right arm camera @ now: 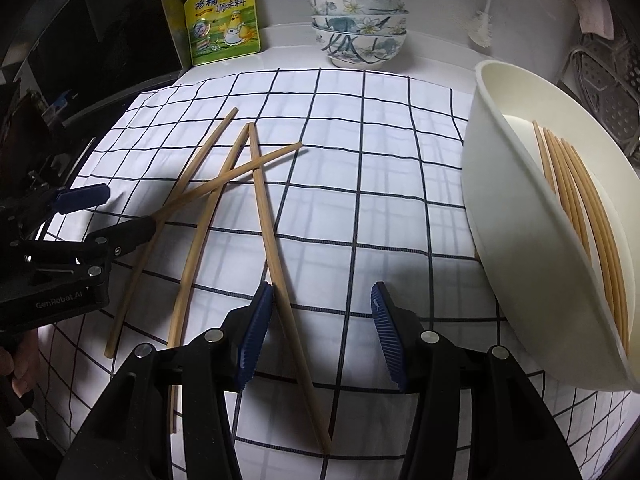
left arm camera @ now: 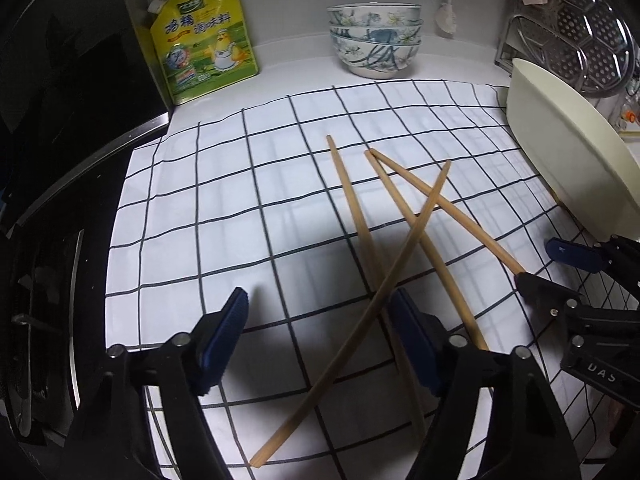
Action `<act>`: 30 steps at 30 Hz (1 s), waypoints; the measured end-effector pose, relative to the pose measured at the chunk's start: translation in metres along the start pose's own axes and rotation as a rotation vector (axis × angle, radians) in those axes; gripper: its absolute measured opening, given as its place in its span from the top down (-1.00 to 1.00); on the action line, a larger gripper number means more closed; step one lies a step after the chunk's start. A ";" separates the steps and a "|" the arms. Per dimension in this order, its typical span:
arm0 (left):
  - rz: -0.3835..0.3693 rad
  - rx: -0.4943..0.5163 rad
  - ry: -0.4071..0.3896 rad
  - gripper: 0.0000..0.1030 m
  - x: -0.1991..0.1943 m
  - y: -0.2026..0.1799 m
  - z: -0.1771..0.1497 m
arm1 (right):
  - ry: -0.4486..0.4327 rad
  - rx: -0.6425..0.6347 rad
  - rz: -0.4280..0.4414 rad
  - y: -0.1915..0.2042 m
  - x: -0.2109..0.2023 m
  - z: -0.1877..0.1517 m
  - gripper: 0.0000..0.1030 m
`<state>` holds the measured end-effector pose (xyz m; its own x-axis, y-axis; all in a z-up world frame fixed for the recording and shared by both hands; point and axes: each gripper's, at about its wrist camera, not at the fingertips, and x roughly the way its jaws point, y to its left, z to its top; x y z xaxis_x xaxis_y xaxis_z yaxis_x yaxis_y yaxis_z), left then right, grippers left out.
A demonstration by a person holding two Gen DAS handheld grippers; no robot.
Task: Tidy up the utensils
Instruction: 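Close the left gripper on one loose chopstick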
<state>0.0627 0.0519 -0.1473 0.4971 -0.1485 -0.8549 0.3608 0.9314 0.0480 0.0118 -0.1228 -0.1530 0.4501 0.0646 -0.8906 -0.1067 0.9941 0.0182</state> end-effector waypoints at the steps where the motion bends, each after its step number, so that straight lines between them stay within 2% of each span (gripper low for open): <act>1: -0.007 0.006 0.001 -0.23 0.000 -0.002 0.001 | -0.001 -0.006 -0.002 0.001 0.001 0.000 0.06; 5: -0.025 0.036 0.017 -0.05 0.000 -0.010 0.000 | 0.000 -0.023 -0.002 0.004 0.001 0.000 0.24; 6: -0.032 0.047 0.026 0.09 0.002 -0.012 -0.001 | 0.001 -0.028 -0.001 0.005 0.001 0.001 0.27; 8: -0.046 0.052 0.023 0.24 0.001 -0.015 -0.002 | 0.000 -0.035 0.001 0.007 0.001 0.001 0.38; 9: -0.067 0.048 0.028 0.40 0.002 -0.015 -0.001 | -0.001 -0.037 0.002 0.007 0.001 0.001 0.42; 10: -0.077 0.043 0.030 0.58 0.002 -0.015 -0.001 | -0.002 -0.039 0.004 0.008 0.001 0.001 0.56; 11: -0.075 0.042 0.031 0.66 0.002 -0.015 0.000 | -0.002 -0.040 0.006 0.009 0.001 0.002 0.72; 13: -0.086 0.034 0.036 0.83 0.002 -0.014 0.001 | 0.000 -0.043 0.006 0.010 0.001 0.002 0.80; 17: -0.121 -0.001 0.054 0.86 0.001 -0.007 0.001 | 0.001 -0.022 0.027 0.008 -0.001 0.001 0.87; 24: -0.142 -0.072 0.067 0.86 -0.008 0.004 0.000 | -0.002 0.048 0.084 0.002 -0.010 0.004 0.87; 30: -0.168 -0.127 0.067 0.86 -0.024 0.011 0.002 | -0.004 0.054 0.120 0.005 -0.023 0.009 0.87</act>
<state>0.0562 0.0649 -0.1248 0.3833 -0.2867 -0.8780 0.3294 0.9305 -0.1600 0.0084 -0.1186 -0.1284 0.4403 0.1835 -0.8789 -0.1118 0.9825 0.1492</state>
